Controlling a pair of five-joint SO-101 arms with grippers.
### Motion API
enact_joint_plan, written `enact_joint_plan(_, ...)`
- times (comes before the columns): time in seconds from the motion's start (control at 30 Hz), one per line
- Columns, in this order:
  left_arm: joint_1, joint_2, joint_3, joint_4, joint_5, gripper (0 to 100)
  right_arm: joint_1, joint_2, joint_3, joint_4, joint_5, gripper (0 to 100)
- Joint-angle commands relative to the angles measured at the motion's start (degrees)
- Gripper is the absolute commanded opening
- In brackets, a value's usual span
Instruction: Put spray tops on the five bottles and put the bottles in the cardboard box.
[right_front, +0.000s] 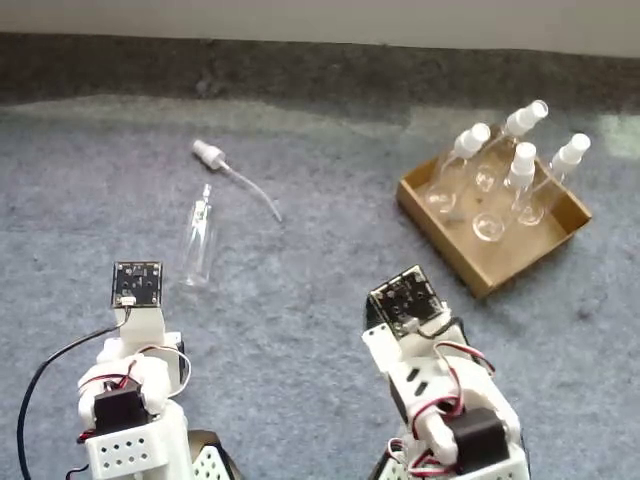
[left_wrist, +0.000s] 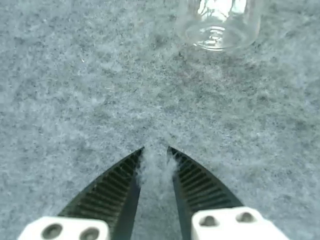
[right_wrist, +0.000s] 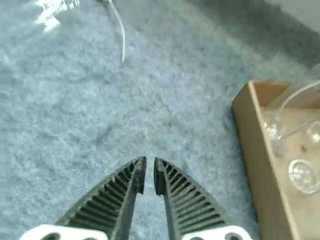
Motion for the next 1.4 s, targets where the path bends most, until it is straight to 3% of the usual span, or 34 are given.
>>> enact_joint_plan(0.0,-0.8,-0.6,1.1,0.1,-0.4,4,2.4,0.9,-11.4,0.6,0.8,5.5)
enact_joint_plan(0.13,-0.9,-0.6,1.1,0.1,-0.4,4,4.6,10.0,-17.5,0.5,4.1,17.0)
enact_joint_plan(0.33,-9.1,-0.7,1.1,-0.3,-0.4,4,2.5,32.4,-29.1,0.0,1.4,18.3)
enact_joint_plan(0.53,-10.2,-0.7,1.1,0.1,-0.4,4,-5.0,56.2,-45.4,1.3,-7.8,18.7)
enact_joint_plan(1.0,-10.2,-0.7,1.1,0.0,-0.4,4,-22.4,109.4,-95.8,18.7,-34.6,19.0)
enact_joint_plan(1.07,-10.2,-0.7,1.1,0.0,-0.4,4,-23.6,114.8,-102.7,21.1,-35.3,22.6)
enact_joint_plan(1.23,-10.2,-0.7,1.1,0.0,-0.4,4,-24.1,125.4,-118.0,27.2,-35.3,42.6)
enact_joint_plan(1.37,-10.2,-0.7,1.1,0.0,-0.4,4,-24.9,133.8,-127.0,27.6,-35.3,45.7)
